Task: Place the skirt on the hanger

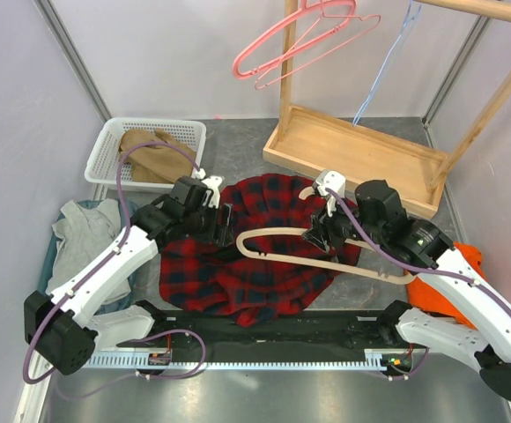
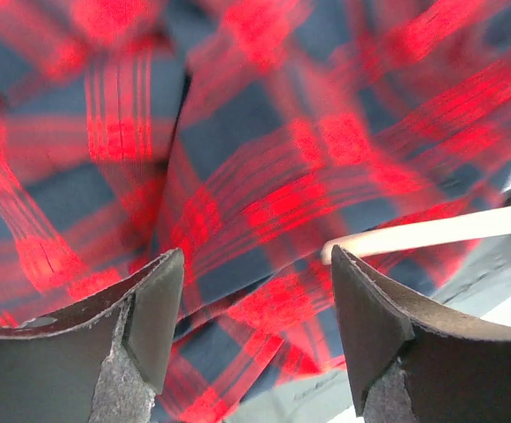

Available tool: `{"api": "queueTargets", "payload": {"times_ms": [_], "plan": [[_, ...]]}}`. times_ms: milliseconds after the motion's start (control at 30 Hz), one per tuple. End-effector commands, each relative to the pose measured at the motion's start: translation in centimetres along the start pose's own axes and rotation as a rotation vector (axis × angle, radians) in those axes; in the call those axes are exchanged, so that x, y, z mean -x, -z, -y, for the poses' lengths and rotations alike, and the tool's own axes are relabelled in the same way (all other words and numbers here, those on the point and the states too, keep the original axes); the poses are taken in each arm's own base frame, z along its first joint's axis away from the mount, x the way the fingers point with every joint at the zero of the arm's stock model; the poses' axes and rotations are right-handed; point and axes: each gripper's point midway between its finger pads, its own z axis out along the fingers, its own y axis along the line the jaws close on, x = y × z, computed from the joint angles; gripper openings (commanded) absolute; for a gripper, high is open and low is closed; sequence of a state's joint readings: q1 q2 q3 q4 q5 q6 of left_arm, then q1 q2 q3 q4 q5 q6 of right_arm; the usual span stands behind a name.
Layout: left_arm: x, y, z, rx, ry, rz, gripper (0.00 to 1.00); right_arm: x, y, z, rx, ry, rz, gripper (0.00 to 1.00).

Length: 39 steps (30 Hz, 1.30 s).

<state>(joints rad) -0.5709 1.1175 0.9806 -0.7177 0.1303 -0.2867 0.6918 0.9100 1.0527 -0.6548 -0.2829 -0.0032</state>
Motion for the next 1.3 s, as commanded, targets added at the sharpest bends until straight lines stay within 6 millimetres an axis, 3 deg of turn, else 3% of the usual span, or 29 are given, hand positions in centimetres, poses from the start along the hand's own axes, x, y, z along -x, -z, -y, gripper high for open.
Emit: {"api": "queueTargets", "payload": {"times_ms": [0,100,333,467,567,600,667,700,733,767,867,1033,1067,1267], "plan": [[-1.3,-0.5,-0.7,0.039,0.041,-0.045,0.73,1.3,0.4,1.5,-0.081,0.049,0.006,0.00],[-1.3,-0.6,-0.7,0.032,0.025,-0.049,0.73,0.9,0.0,1.9,-0.097,0.041,-0.010,0.00],[-2.0,-1.4,-1.7,0.075,0.009,-0.079,0.73,0.7,-0.4,4.9,-0.271,0.001,-0.004,0.00],[-2.6,-2.1,-2.7,0.127,0.015,-0.107,0.73,0.5,-0.8,5.1,-0.271,0.000,-0.012,0.00],[-3.0,-2.7,-3.0,0.146,0.026,-0.133,0.68,0.3,-0.9,4.9,-0.260,0.000,-0.012,0.00],[-3.0,-2.8,-3.1,0.149,0.028,-0.135,0.57,0.3,-0.8,4.8,-0.254,0.000,-0.009,0.00],[-3.1,-3.1,-3.1,0.153,0.029,-0.148,0.45,0.5,-0.7,4.6,-0.245,0.002,0.003,0.00],[-3.1,-3.2,-3.2,0.156,0.029,-0.152,0.28,0.4,-0.7,4.4,-0.236,0.002,0.002,0.00],[-3.0,-3.2,-3.2,0.156,0.029,-0.155,0.20,0.5,-0.8,4.1,-0.219,0.002,0.003,0.00],[-2.8,-3.2,-3.2,0.160,0.030,-0.151,0.03,0.4,-0.8,3.9,-0.208,0.002,0.003,0.00],[-2.1,-2.8,-3.1,0.165,0.030,-0.134,0.02,0.3,-1.3,2.8,-0.139,0.010,-0.005,0.00],[0.3,-0.1,-2.7,0.180,0.006,-0.079,0.02,1.3,-2.1,2.0,-0.113,0.049,0.036,0.00],[1.4,0.6,-2.3,0.175,0.001,-0.049,0.02,1.4,-2.3,1.9,-0.113,0.053,0.036,0.00],[3.3,3.4,-0.1,0.082,-0.035,-0.003,0.02,2.6,-4.4,1.2,-0.097,0.080,0.054,0.00]]}}
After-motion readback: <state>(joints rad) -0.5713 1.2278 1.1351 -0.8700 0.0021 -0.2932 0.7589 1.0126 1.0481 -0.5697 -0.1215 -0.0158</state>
